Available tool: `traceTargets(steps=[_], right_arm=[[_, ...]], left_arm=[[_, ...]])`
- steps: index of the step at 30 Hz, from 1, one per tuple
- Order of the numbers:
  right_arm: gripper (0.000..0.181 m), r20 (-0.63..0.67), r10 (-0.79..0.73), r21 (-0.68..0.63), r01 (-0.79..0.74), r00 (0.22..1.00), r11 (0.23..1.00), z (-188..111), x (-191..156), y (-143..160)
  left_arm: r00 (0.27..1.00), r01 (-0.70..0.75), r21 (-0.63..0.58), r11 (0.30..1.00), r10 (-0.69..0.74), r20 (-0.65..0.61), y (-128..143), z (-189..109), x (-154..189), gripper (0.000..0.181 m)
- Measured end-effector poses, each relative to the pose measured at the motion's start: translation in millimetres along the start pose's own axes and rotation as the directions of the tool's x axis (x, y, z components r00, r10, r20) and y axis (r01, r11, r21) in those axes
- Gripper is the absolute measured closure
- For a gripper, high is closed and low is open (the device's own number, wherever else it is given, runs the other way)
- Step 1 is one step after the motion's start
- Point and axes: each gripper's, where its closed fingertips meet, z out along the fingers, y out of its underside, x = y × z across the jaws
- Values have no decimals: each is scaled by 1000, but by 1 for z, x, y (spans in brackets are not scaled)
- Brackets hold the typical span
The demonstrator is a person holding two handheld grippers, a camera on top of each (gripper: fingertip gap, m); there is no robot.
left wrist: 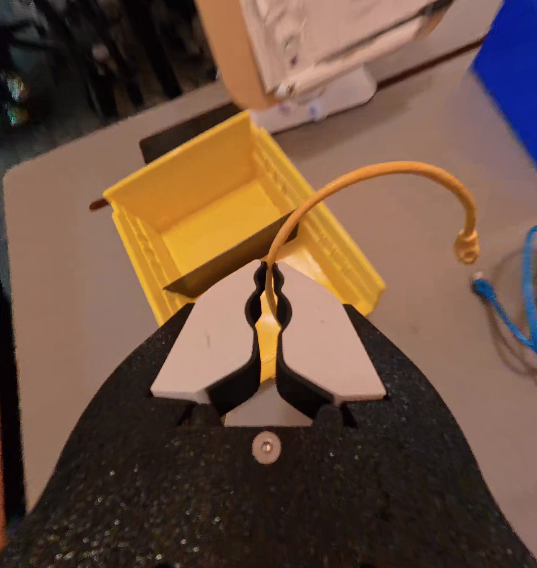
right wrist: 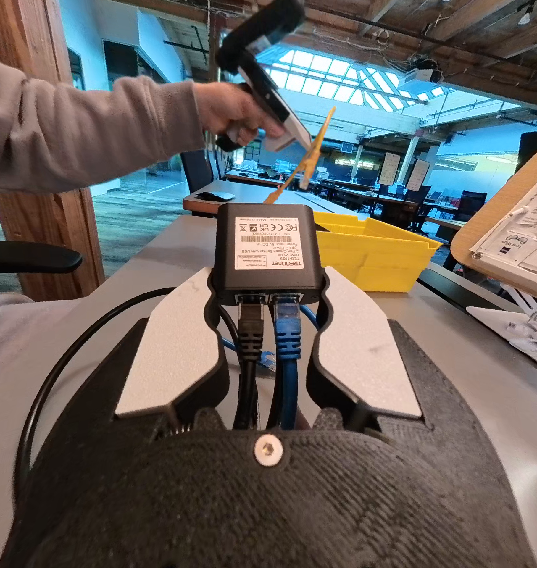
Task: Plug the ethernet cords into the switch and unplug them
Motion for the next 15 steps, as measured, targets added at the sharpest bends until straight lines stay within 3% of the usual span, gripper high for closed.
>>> traceTargets(steps=[1,4,8,15], right_arm=[[119,-1,-1,0,1,1000,1000,0,0,0],[119,-5,0,7,0,1000,1000,-1,1,-1],[119,-15,-3,33,4,1000,999,-4,1,-4],[119,-23,-12,46,13,1000,999,-5,1,-6]], left_arm=[[1000,12,64,998,-11,-18,-8,-6,8,177],[998,27,262,965,-10,-63,-25,-18,37,178],[998,48,348,936,-34,-47,-6,-8,70,178],[951,-191,377,906,76,300,39,-2,75,177]])
